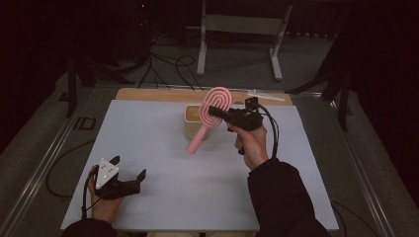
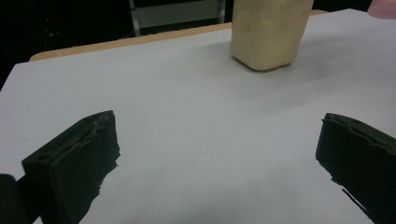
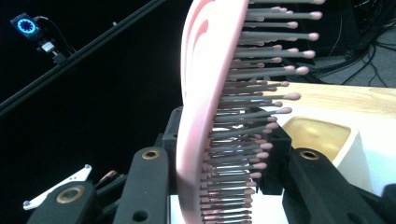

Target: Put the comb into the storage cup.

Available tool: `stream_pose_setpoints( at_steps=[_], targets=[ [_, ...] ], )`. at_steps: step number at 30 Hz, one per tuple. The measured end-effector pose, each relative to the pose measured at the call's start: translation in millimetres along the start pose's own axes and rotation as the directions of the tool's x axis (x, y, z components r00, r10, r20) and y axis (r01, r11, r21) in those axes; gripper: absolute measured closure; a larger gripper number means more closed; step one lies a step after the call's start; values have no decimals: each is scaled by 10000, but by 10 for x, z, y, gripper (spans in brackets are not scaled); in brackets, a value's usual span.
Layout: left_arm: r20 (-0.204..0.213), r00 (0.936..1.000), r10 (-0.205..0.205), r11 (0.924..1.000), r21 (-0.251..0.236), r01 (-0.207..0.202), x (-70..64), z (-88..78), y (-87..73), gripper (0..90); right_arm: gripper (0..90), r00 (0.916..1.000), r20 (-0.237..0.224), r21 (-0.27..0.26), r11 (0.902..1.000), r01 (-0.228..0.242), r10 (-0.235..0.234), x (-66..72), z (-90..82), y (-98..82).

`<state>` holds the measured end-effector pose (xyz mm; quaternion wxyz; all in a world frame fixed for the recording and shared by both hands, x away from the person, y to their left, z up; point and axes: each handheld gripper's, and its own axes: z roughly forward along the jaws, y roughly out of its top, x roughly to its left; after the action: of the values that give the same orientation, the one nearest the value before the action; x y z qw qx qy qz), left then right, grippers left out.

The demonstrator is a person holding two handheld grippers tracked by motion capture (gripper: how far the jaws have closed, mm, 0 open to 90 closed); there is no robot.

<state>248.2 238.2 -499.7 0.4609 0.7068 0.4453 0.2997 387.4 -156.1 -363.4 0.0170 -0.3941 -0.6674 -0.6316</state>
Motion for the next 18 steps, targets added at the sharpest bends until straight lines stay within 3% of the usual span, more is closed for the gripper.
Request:
stream_pose_setpoints(
  at_steps=[18],
  targets=[
    [-36, 10000, -27, 10000, -49, 27, 1, -1, -2, 2, 640, 9991, 255, 106, 9994, 342, -344, 35, 105, 172]
  ],
)
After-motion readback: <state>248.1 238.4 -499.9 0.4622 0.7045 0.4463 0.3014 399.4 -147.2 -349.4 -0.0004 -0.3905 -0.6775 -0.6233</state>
